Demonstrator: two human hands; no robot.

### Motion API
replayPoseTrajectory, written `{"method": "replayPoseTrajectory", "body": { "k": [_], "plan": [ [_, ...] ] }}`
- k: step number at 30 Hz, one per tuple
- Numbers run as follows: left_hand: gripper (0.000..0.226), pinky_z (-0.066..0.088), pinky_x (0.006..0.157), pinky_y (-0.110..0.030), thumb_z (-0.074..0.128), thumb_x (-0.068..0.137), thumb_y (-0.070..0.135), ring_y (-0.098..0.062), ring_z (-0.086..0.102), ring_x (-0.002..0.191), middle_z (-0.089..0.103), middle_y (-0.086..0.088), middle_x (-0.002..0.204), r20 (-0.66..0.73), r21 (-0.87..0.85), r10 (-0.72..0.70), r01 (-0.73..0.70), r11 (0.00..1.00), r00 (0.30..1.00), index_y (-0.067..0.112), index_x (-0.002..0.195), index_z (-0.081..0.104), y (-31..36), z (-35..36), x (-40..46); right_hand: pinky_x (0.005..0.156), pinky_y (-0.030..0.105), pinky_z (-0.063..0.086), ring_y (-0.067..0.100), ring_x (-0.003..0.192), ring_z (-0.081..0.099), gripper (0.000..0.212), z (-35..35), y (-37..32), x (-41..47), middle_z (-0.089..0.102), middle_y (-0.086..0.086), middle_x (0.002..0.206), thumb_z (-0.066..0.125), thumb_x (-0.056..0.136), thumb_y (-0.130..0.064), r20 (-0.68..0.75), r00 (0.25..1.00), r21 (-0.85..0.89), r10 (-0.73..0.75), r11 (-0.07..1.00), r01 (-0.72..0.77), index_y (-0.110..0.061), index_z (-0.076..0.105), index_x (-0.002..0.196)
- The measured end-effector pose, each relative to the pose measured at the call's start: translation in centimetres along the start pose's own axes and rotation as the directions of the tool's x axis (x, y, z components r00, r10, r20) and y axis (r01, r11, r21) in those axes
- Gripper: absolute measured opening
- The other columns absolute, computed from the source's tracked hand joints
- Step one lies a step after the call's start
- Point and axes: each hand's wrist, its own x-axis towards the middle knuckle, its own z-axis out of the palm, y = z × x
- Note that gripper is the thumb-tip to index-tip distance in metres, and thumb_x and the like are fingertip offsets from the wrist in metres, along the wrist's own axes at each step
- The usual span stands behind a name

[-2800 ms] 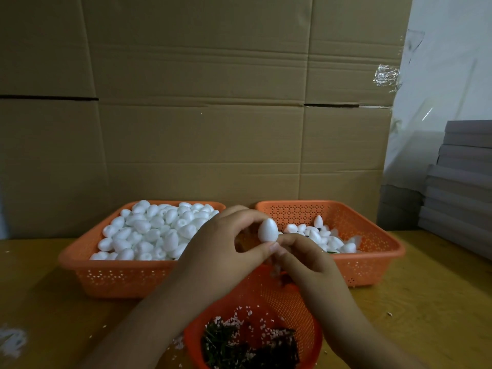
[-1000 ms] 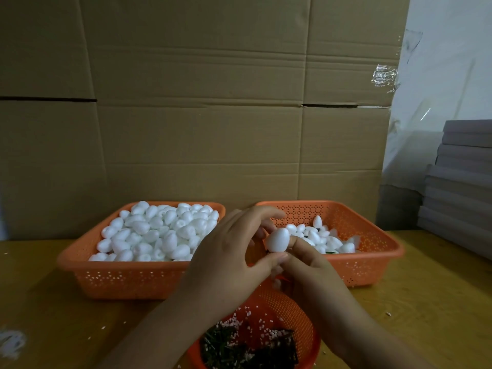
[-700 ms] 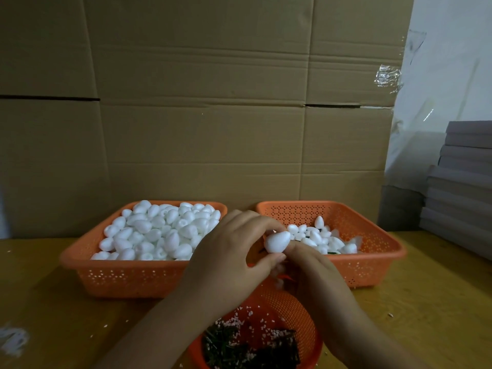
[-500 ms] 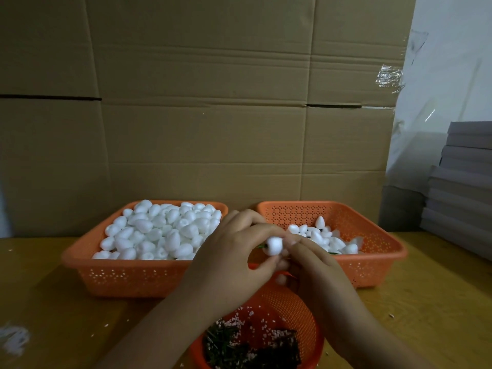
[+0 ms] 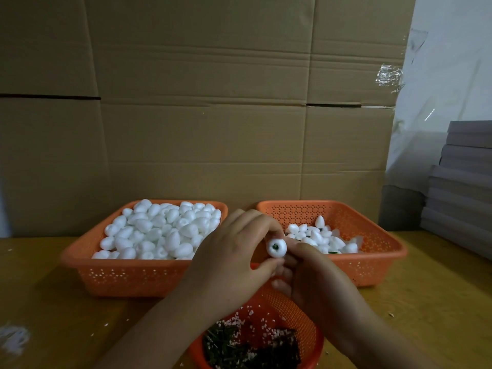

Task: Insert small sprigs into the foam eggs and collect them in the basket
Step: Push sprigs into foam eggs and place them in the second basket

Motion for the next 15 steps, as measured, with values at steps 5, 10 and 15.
{"method": "replayPoseTrajectory", "body": {
  "k": [5,10,15],
  "plan": [
    [0.042,0.037,0.085,-0.014,0.060,0.077,0.053,0.009,0.041,0.104,0.043,0.031,0.111,0.131,0.024,-0.048,0.045,0.999,0.990,0.047,0.116,0.044,-1.4,0.0,0.1,0.066,0.024,0.053,0.007,0.074,0.066,0.014,-1.3,-0.5,-0.2,0.073,-0.004,0.085,0.064,0.088,-0.029,-0.320,0.887,-0.491,-0.332,0.859,0.144,-0.023,0.074,0.096],
    [0.030,0.040,0.081,-0.023,0.066,0.084,0.040,0.000,0.052,0.100,0.055,0.024,0.105,0.050,0.123,-0.251,0.244,0.962,0.967,0.037,0.113,0.057,-4.8,-0.4,0.0,0.064,0.026,0.051,0.000,0.078,0.061,0.016,-5.0,-1.4,0.4,0.062,-0.019,0.100,0.067,0.087,-0.026,-0.184,0.662,-0.947,-0.727,0.312,0.078,-0.039,0.058,0.092],
    [0.021,0.046,0.087,-0.033,0.059,0.089,0.043,-0.010,0.057,0.101,0.063,0.012,0.114,0.064,0.322,-0.455,0.413,0.852,0.888,0.034,0.107,0.065,-8.4,-1.5,-0.7,0.087,0.034,0.051,0.011,0.109,0.053,0.042,-6.8,-0.5,0.7,0.055,-0.001,0.130,0.065,0.086,-0.005,-0.122,0.736,-0.993,-0.666,0.085,-0.088,-0.023,0.062,0.124]
  ]
}}
